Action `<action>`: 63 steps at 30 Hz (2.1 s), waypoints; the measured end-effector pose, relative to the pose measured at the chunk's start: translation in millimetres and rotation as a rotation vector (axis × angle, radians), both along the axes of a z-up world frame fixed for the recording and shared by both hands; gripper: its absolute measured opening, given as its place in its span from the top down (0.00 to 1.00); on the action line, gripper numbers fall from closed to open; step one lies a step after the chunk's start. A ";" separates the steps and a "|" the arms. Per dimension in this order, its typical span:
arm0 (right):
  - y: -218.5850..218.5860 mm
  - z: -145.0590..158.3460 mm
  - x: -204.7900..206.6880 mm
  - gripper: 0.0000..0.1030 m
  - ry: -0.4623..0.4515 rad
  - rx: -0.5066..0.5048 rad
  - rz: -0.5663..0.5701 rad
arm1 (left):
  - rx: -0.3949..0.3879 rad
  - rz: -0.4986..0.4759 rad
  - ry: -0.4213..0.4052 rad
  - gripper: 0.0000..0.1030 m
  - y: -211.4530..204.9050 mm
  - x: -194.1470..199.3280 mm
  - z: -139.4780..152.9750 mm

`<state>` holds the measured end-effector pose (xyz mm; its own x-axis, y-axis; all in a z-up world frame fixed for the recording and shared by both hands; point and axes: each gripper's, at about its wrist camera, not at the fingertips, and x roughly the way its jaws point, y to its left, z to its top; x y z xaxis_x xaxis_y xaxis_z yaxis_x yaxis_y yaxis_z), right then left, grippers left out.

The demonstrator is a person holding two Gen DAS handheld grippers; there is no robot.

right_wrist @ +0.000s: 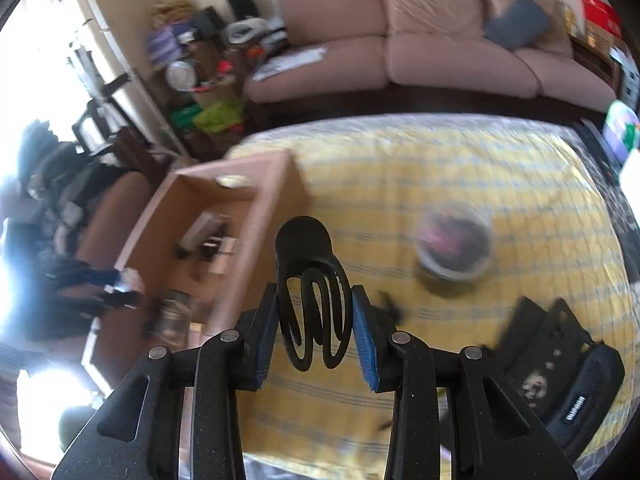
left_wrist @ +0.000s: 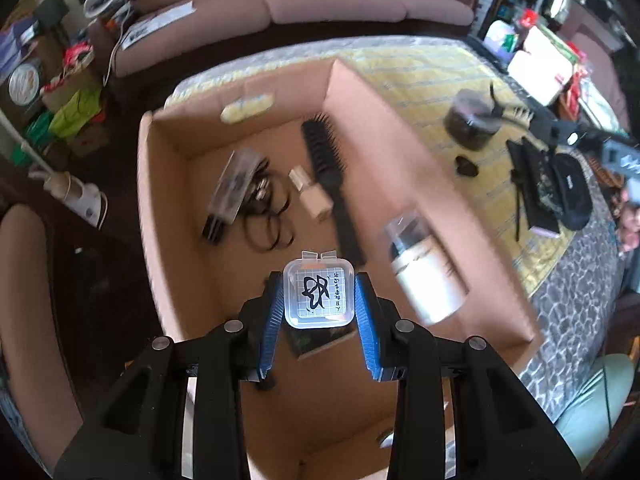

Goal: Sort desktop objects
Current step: 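Carry the clear case and claw clip into the box and release both, then withdraw both tools from the box back over the table pile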

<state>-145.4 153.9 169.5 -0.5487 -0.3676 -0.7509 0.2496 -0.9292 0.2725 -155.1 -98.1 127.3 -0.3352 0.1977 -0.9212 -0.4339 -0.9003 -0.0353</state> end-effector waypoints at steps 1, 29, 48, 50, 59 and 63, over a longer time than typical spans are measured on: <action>-13.0 3.0 -0.6 0.66 0.003 0.001 0.022 | -0.005 0.001 -0.008 0.69 -4.0 3.6 -4.0; -217.1 -80.0 -54.4 0.66 -0.075 0.251 0.268 | 0.073 -0.047 -0.064 0.58 -44.3 53.7 -21.9; -161.6 -53.1 -44.2 0.33 -0.044 0.202 0.133 | 0.107 -0.031 -0.032 0.32 -40.5 57.1 -9.6; -147.8 -42.4 -39.1 0.25 -0.039 0.170 0.111 | 0.096 -0.030 -0.016 0.26 -35.0 59.3 -6.2; -72.3 -16.1 19.9 0.01 -0.019 0.118 0.059 | 0.104 -0.063 0.026 0.00 7.2 74.3 13.9; -22.9 -12.1 47.2 0.01 -0.016 0.123 -0.015 | 0.107 -0.122 0.051 0.00 45.9 83.4 28.4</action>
<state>-98.1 131.0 157.4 -0.5409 -0.2636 -0.7987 0.2319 -0.9595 0.1596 -71.7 -52.2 155.7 -0.3486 0.3357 -0.8751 -0.5433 -0.8332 -0.1032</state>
